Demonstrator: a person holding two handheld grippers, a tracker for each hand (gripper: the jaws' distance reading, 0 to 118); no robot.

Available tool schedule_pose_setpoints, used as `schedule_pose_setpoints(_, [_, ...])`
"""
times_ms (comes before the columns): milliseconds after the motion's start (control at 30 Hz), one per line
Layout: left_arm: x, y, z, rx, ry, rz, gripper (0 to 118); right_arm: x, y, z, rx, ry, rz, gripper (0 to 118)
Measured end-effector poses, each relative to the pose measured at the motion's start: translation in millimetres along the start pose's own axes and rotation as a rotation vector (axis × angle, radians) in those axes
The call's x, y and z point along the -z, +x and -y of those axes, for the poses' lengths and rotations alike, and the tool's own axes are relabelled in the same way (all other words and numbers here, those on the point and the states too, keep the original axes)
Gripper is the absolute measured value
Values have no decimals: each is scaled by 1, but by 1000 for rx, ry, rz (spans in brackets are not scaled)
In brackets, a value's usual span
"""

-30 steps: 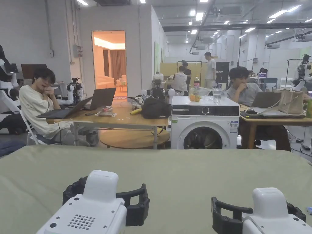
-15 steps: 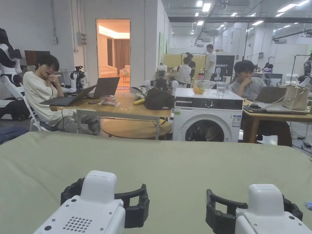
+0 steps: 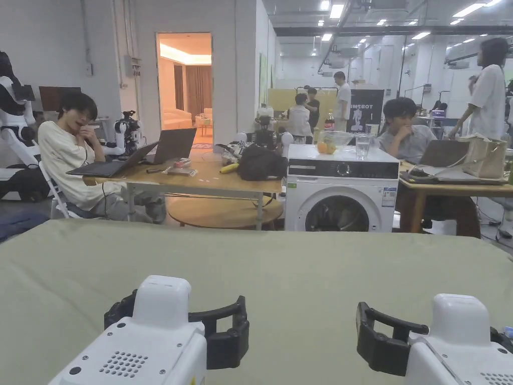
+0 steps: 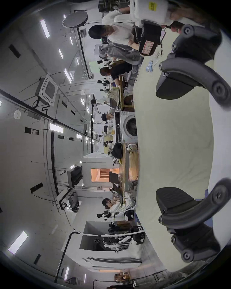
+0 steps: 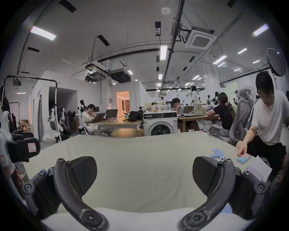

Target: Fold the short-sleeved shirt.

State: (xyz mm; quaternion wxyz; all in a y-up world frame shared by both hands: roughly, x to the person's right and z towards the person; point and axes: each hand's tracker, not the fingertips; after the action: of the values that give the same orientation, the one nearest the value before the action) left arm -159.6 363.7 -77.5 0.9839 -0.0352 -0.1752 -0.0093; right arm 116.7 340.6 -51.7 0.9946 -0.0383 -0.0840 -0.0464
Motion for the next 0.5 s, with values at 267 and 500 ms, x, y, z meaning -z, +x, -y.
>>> schedule_pose_setpoints(267, [-3, 0, -5, -31, 3, 20, 111, 0, -2, 2, -39, -22, -4, 118])
schedule_pose_setpoints(500, [-4, 1, -5, -31, 11, 10, 111, -2, -6, 1, -67, -22, -15, 118])
